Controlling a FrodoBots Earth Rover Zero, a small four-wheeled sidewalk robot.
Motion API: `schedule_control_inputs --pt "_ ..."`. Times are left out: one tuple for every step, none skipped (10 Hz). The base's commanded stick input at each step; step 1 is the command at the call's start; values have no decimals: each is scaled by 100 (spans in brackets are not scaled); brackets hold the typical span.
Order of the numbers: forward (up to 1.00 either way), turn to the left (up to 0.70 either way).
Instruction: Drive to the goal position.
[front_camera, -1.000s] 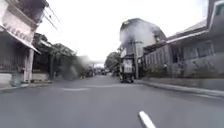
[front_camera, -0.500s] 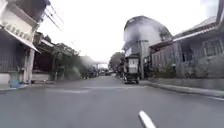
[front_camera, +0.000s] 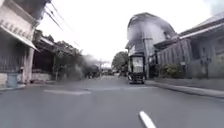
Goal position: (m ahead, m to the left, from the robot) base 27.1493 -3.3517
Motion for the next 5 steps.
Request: schedule_control_inputs --pt "85 -6" --pt "85 -11" --pt "85 -16" --pt "85 -32" --pt "85 -34"
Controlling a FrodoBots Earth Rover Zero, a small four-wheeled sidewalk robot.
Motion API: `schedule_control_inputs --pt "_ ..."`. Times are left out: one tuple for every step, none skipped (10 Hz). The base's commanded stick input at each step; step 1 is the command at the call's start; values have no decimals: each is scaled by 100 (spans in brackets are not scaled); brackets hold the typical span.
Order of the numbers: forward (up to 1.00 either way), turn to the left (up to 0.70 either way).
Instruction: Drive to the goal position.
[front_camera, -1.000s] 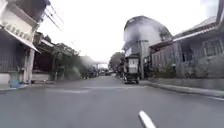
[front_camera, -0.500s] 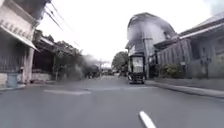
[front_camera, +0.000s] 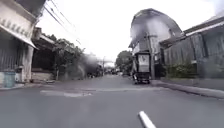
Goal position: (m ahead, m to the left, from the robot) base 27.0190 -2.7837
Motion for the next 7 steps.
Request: schedule_control_inputs --pt "85 -34" --pt "85 -34" --pt "85 -34" --pt "85 -34" --pt "85 -34" --pt "85 -33" --pt "85 -25"
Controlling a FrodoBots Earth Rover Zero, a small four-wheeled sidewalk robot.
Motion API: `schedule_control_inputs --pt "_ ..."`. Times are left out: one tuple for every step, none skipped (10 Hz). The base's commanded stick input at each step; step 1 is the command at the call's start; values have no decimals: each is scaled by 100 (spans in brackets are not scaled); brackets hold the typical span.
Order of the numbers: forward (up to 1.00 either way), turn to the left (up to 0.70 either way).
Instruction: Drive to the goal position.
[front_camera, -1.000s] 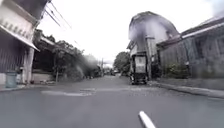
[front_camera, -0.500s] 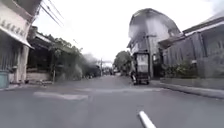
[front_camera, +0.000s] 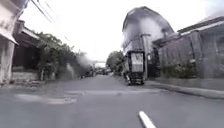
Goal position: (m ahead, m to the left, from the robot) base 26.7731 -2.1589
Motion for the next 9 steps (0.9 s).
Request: schedule_control_inputs --pt "85 -21" --pt "85 -17" --pt "85 -14" --pt "85 -10" --pt "85 -6" --pt "85 -3" --pt "85 0" --pt "85 0" --pt "85 0"
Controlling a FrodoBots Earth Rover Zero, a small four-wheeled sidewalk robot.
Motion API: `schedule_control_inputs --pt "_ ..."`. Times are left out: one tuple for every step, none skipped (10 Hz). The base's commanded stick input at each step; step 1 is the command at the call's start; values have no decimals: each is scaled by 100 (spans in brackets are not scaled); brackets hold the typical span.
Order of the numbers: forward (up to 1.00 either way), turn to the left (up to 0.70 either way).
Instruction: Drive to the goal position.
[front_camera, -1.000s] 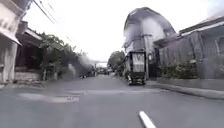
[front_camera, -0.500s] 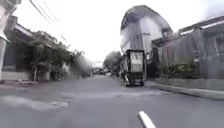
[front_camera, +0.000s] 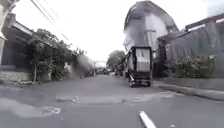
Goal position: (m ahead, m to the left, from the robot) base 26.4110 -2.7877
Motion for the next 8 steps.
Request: schedule_control_inputs --pt "85 0" --pt "85 0" --pt "85 0" --pt "85 0" --pt "85 0" --pt "85 0" --pt "85 0" --pt "85 0"
